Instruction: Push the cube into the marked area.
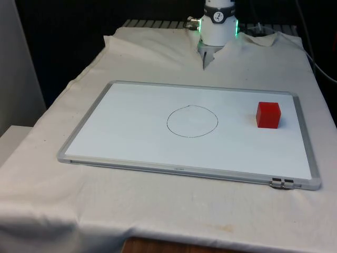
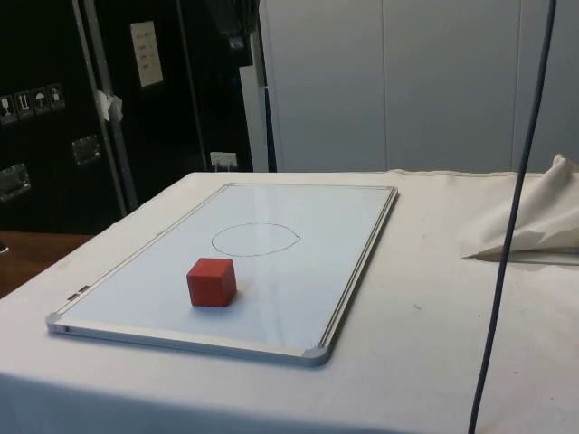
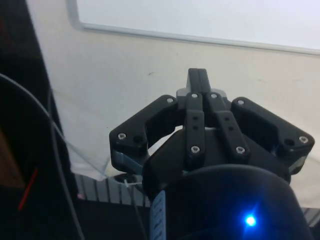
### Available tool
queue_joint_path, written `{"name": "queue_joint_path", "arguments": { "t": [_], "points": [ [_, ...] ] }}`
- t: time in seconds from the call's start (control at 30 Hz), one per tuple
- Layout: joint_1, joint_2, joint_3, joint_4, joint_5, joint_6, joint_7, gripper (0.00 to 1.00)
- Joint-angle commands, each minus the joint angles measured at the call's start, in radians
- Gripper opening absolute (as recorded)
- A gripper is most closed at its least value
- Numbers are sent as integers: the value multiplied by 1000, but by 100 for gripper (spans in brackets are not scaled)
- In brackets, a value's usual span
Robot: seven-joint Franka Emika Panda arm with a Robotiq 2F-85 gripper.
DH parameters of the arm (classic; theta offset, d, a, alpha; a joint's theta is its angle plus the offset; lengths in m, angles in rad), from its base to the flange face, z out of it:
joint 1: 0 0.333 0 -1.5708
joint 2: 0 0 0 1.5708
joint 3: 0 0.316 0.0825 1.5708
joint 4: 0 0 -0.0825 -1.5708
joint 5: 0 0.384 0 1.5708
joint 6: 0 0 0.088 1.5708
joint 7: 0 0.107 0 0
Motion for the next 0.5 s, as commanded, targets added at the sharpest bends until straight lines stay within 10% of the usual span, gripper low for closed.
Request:
{"name": "queue_joint_path", "arguments": {
  "t": [0.0, 0.47],
  "points": [
    [2, -10, 3, -18, 21, 17, -4, 0],
    [9, -5, 44, -69, 117, 82, -10, 0]
  ]
}}
